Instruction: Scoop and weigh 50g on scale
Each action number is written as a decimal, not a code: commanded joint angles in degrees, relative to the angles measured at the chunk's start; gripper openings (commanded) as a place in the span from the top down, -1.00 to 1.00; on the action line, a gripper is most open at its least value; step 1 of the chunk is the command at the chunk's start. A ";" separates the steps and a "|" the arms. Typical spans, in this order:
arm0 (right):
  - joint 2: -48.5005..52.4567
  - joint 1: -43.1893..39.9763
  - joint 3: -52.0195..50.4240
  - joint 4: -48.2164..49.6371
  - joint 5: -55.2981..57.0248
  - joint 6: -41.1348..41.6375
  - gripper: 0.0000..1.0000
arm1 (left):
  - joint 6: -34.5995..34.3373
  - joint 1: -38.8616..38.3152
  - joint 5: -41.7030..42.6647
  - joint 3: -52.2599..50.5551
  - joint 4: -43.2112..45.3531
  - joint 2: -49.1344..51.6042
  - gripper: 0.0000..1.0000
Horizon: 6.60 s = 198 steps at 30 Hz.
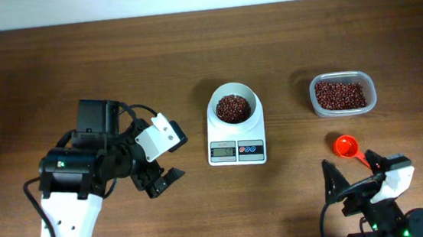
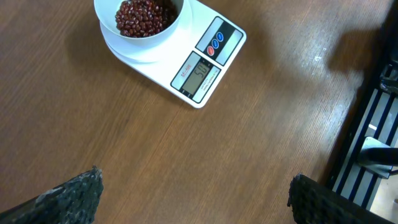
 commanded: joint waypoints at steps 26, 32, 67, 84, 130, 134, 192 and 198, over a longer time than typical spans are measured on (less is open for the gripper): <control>-0.85 -1.11 -21.70 30.34 3.02 -0.28 -0.98 | 1.07 0.35 0.98 -0.07 0.09 0.26 -0.98; -0.85 -1.11 -26.14 35.67 2.99 -0.26 -0.98 | 1.09 0.35 0.98 -0.07 0.09 0.26 -0.98; -0.85 -1.05 -29.33 37.27 9.79 -14.36 -0.98 | 1.07 0.35 0.98 -0.07 0.09 0.26 -0.98; -0.83 -1.07 -29.33 37.53 8.59 -14.19 -0.98 | 1.07 0.35 0.98 -0.07 0.09 0.26 -0.98; -0.85 -1.07 -29.33 37.53 8.59 -14.19 -0.98 | -12.07 0.52 -9.62 -3.65 -12.98 -50.56 -0.98; -0.85 -1.07 -29.33 37.53 8.59 -14.21 -0.98 | -12.09 4.15 -9.75 -3.61 -13.11 -53.77 -0.98; -0.85 -1.07 -29.33 37.53 8.57 -14.21 -0.98 | -45.66 10.47 -22.64 -66.88 69.83 -65.88 -0.98; -0.83 -1.07 -29.33 37.53 8.59 -14.19 -0.98 | -45.68 10.47 -22.62 -68.57 66.27 -65.88 -0.98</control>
